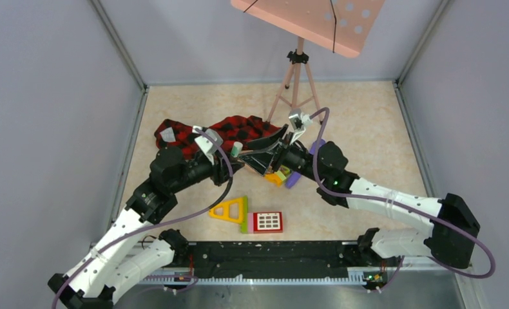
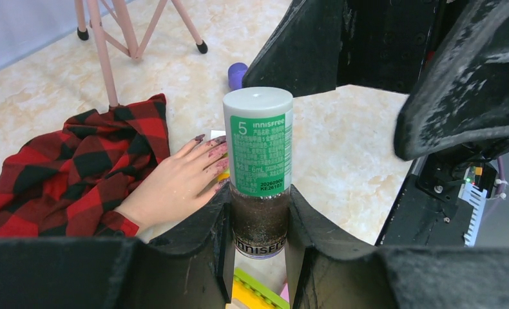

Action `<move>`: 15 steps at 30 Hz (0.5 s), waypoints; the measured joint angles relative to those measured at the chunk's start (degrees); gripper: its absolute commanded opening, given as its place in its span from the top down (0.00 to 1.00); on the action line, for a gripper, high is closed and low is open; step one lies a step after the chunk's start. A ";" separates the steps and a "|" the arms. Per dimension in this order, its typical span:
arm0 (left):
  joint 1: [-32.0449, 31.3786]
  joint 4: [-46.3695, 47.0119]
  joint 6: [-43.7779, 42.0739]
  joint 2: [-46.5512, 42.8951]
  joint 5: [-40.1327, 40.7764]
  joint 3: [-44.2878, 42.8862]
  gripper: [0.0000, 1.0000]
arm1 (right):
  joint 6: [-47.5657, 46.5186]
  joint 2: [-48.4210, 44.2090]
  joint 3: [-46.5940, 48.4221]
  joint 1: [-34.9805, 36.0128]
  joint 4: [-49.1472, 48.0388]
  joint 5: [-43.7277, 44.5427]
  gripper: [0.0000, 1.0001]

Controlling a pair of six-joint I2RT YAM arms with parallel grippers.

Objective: Paint the nails

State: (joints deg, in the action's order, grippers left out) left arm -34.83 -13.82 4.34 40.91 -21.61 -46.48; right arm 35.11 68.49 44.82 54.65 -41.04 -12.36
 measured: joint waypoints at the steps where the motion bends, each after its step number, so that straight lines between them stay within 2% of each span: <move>1: 0.00 -0.04 0.00 0.04 0.13 0.00 1.00 | -0.17 0.39 0.68 0.55 0.72 1.05 0.35; 15: 0.00 -0.72 0.00 1.05 0.28 0.00 1.00 | -1.18 5.73 6.36 1.68 5.81 4.74 0.51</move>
State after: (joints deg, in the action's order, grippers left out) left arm -34.83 -14.55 4.34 41.95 -21.32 -46.48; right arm 33.93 74.22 51.18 56.34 -35.22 -7.62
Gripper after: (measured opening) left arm 0.339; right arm 0.507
